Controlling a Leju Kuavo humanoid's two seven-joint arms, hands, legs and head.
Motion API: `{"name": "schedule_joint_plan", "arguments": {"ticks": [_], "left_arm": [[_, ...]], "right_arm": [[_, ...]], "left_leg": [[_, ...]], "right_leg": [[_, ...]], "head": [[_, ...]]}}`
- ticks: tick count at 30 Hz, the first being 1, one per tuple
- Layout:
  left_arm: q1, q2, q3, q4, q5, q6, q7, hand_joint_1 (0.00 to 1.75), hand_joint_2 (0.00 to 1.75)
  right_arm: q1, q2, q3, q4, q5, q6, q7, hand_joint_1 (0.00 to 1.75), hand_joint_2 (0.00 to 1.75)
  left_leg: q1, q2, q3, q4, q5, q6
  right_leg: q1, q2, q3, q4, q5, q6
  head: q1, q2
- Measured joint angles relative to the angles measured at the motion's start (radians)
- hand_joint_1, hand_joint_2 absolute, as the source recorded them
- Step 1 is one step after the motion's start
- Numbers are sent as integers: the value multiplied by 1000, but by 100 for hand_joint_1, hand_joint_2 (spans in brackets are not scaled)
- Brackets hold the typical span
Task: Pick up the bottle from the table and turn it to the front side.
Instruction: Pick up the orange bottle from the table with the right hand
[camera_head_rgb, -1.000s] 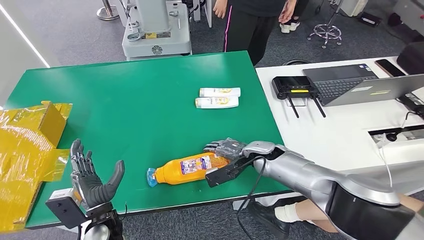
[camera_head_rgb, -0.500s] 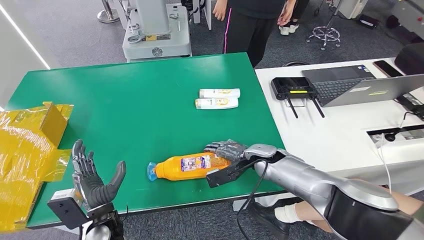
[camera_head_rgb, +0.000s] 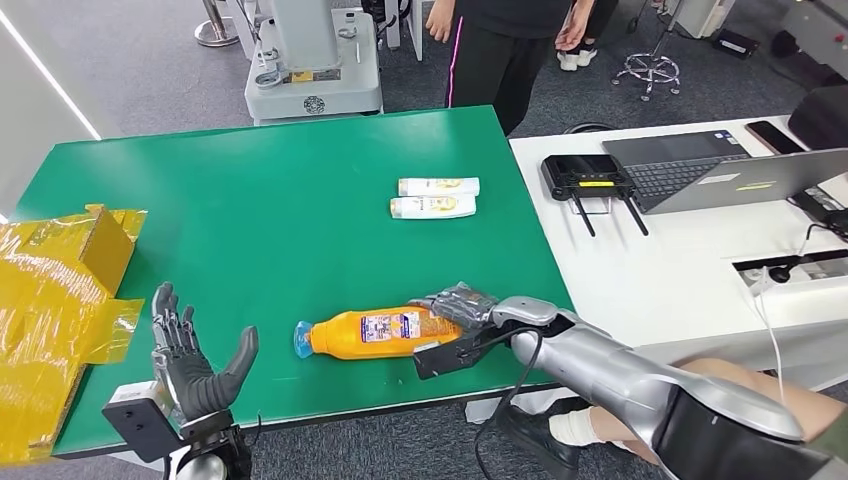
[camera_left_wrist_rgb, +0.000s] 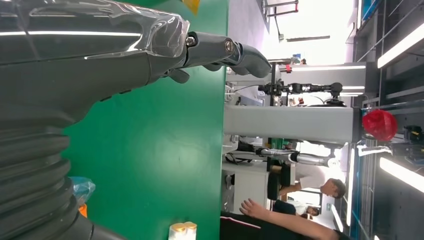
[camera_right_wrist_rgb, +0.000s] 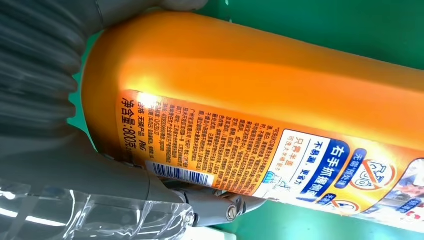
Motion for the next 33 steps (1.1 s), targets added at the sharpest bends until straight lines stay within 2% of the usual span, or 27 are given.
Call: {"name": "schedule_joint_plan", "arguments": {"ticks": [16, 21, 27, 33], "left_arm": [[-3, 0, -18, 15, 0, -8, 0, 0, 175], [-8, -2, -19, 21, -1, -12, 0, 0, 175], [-36, -2, -21, 38, -1, -13, -1, 0, 175], [-56, -2, -21, 51, -5, 14, -1, 0, 175]], "right_arm": [[102, -28, -116, -101, 27, -71, -4, 175, 175], [192, -11, -211, -170, 66, -213, -31, 175, 175], [332, 35, -378, -349, 102, -417, -74, 175, 175], [411, 99, -473, -440, 79, -536, -163, 175, 175]], "left_leg": [[0, 0, -1, 0, -1, 2], [0, -3, -5, 0, -1, 2], [0, -4, -10, 0, 0, 2], [0, -4, -13, 0, -1, 1]], "right_leg": [[0, 0, 0, 0, -1, 1], [0, -3, -3, 0, 0, 1], [0, -4, -8, 0, -1, 0], [0, -3, -11, 0, -2, 0]], "head": [[0, 0], [0, 0], [0, 0], [0, 0]]}}
